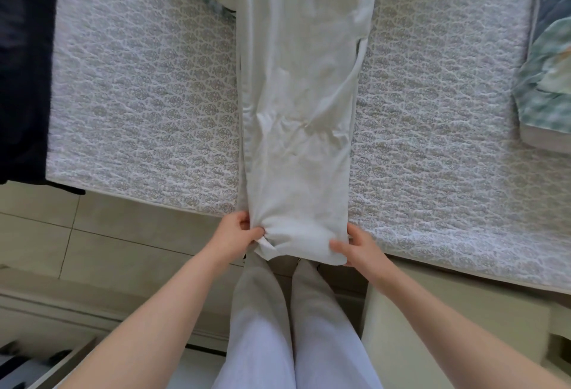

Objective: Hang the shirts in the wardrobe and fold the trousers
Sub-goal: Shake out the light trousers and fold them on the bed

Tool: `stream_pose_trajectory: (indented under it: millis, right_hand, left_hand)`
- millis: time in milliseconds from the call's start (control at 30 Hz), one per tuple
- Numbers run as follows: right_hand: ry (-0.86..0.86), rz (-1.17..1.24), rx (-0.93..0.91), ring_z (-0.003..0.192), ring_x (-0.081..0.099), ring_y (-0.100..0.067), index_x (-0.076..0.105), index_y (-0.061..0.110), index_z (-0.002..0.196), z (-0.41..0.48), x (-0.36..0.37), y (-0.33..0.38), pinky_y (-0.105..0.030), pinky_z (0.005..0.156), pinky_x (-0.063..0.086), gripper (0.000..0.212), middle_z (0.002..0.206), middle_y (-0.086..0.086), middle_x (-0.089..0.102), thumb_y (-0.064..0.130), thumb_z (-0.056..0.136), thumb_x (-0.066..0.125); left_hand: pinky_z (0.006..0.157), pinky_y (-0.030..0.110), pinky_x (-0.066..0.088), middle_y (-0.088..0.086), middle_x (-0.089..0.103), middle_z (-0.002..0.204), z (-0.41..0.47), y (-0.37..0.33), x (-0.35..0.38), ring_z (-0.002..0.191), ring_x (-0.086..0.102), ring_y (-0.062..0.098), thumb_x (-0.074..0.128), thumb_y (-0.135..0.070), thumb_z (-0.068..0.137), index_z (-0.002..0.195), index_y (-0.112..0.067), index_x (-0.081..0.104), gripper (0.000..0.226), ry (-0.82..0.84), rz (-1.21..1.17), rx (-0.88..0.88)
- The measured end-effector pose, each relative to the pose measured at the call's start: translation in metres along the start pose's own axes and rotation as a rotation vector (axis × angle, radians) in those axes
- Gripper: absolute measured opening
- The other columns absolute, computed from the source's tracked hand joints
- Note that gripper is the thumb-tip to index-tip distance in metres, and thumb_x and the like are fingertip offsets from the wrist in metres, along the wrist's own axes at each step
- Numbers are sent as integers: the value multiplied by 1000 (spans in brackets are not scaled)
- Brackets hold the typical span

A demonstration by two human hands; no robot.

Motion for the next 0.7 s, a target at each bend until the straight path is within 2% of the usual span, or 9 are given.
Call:
stream_pose_trajectory:
  millis: [100, 167, 300, 400, 467, 533, 600, 667, 700]
  right_hand:
    - [-39, -61, -34, 78, 66, 10, 58, 24, 113, -3, -6, -3, -9, 61, 49, 31, 101, 13, 68, 2, 92, 58]
    - [-64, -99, -32, 79, 66, 8, 63, 20, 109, -3, -11, -5, -9, 63, 49, 26, 100, 10, 69, 2, 92, 57]
    - [-86, -8, 72, 104, 66, -18, 66, 13, 108, -1, -18, -21, -32, 90, 54, 20, 112, -6, 70, 4, 95, 54]
    - [-25, 22, 134, 106, 62, -14, 65, 19, 110, -2, -12, -26, -39, 99, 48, 24, 110, 1, 69, 4, 96, 52]
    - [-16, -43, 124, 103, 61, -15, 66, 24, 102, -2, -11, -24, -38, 99, 47, 27, 105, 1, 68, 1, 93, 54]
    - [-29, -113, 99, 99, 64, -13, 65, 20, 107, 1, -14, -22, -30, 90, 52, 26, 106, 1, 69, 1, 91, 57]
    - [-21, -159, 78, 92, 62, -2, 59, 16, 117, 4, -14, -20, -15, 73, 48, 29, 109, 3, 68, 2, 92, 57]
    - [-10, -198, 58, 90, 61, 4, 54, 17, 119, 5, -13, -19, -8, 62, 44, 30, 112, 4, 66, 2, 93, 56]
    - [-10, -208, 46, 89, 61, 5, 54, 16, 117, 5, -14, -19, -7, 58, 44, 28, 112, 4, 65, 2, 93, 56]
  left_hand:
    - [85, 43, 55, 5, 76, 100, -7, 3, 3, 97, 70, 24, 72, -6, 84, 110, -16, 63, 29, 74, -102, -12]
    - [85, 41, 54, 3, 76, 99, -11, -1, 6, 96, 71, 22, 80, -10, 78, 110, -16, 64, 36, 145, -109, -7]
    - [88, 41, 57, 3, 75, 105, -16, -3, 12, 100, 71, 21, 81, -9, 77, 114, -14, 63, 42, 232, -190, -41]
    - [73, 21, 53, -3, 73, 90, -12, -6, 15, 94, 70, 17, 74, -3, 79, 100, -13, 66, 25, 135, 142, 38]
    - [62, 19, 44, -5, 65, 83, -9, -7, 14, 87, 63, 18, 64, -2, 80, 91, -15, 62, 17, 31, 406, 79]
    - [67, 23, 41, 3, 62, 86, -6, -8, 8, 87, 58, 23, 60, -1, 80, 91, -14, 60, 17, -59, 546, 74]
    - [66, 23, 40, 3, 61, 83, -3, -6, 0, 82, 56, 23, 59, -1, 81, 84, -14, 59, 13, -110, 544, 62]
    - [58, 23, 43, -2, 62, 75, 0, 1, -6, 74, 59, 18, 62, -1, 78, 76, -17, 58, 17, -82, 483, 50]
    - [61, 24, 48, -2, 66, 77, 1, 5, -8, 76, 63, 18, 65, -2, 75, 77, -20, 60, 19, -51, 459, 54]
Point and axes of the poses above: each hand's wrist, its own z-axis towards the middle knuckle, its own x-axis out of the palm, y = z × x, the point moved 7 cm from there along z, towards the middle knuckle
